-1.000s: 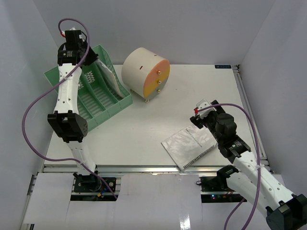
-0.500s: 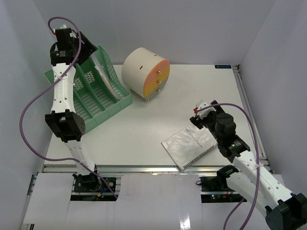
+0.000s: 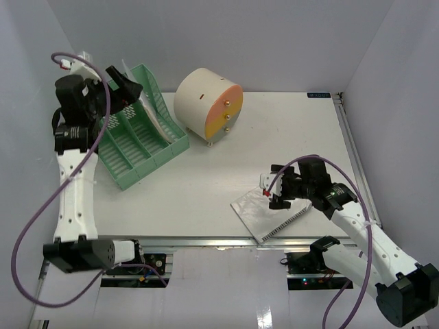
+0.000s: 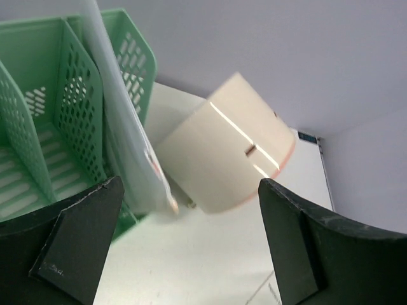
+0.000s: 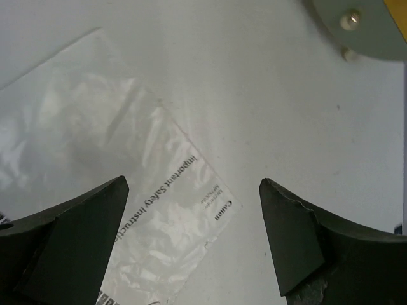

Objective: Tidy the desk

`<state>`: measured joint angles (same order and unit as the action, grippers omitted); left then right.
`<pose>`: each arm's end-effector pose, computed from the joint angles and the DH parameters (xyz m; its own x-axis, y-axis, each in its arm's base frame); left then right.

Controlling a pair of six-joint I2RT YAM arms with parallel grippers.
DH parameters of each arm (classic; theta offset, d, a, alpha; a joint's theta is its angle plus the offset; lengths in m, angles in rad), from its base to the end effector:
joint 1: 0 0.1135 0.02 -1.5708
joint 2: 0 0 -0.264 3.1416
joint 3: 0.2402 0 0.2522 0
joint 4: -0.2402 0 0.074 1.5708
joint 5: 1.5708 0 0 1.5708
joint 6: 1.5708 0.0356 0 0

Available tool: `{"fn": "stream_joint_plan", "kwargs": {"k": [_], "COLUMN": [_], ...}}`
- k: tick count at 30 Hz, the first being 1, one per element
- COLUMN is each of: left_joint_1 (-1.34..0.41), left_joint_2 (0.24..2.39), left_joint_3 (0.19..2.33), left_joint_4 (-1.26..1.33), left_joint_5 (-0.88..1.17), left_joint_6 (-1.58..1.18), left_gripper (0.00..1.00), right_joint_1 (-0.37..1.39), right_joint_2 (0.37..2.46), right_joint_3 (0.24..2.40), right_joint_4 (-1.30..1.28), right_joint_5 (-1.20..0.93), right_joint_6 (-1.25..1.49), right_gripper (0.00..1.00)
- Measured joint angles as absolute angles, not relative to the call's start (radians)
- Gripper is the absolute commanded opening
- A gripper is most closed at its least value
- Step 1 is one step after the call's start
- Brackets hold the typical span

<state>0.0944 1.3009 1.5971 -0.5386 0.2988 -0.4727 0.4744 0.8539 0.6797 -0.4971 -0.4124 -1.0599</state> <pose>0.2710 0.0151 0.4709 -0.3013 -0.4656 -0.8321 0.0643 0.8608 -0.5049 0.1551 0.0957 0.2628 0.3380 -0.7248 -0.6003 -0.8238 0.0806 -0.5611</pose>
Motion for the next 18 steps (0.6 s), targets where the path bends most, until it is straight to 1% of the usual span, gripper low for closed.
{"fn": "stream_joint_plan", "kwargs": {"k": [3, 5, 8, 10, 13, 15, 18], "left_joint_1": [0.094, 0.094, 0.092, 0.089, 0.089, 0.085, 0.073], "left_joint_2": [1.108, 1.002, 0.893, 0.851, 0.805, 0.764, 0.704], "left_joint_3": [1.388, 1.234, 1.015, 0.899, 0.781, 0.754, 0.724], "left_joint_4": [-0.417, -0.337, -0.266, -0.249, -0.255, -0.243, -0.197], "left_joint_5": [0.387, 0.478, 0.622, 0.693, 0.783, 0.83, 0.884], "left_joint_6": [-0.454, -0.453, -0.46, -0.465, -0.484, -0.501, -0.527], "left_gripper": [0.98, 0.98, 0.98, 0.98, 0.98, 0.98, 0.98], "right_joint_1": [0.475, 0.476, 0.479, 0.479, 0.48, 0.48, 0.48], "right_joint_2": [0.875, 0.891, 0.909, 0.904, 0.883, 0.877, 0.872], "right_joint_3": [0.717, 0.724, 0.722, 0.704, 0.637, 0.595, 0.543], "right_joint_4": [-0.709, -0.829, -0.953, -0.991, -1.007, -1.002, -0.965], "right_joint_5": [-0.525, -0.561, -0.552, -0.51, -0.433, -0.385, -0.322], "right_joint_6": [-1.307, -1.445, -1.578, -1.635, -1.687, -1.696, -1.699], "right_gripper": [0.91, 0.92, 0.94, 0.95, 0.96, 0.95, 0.91]}}
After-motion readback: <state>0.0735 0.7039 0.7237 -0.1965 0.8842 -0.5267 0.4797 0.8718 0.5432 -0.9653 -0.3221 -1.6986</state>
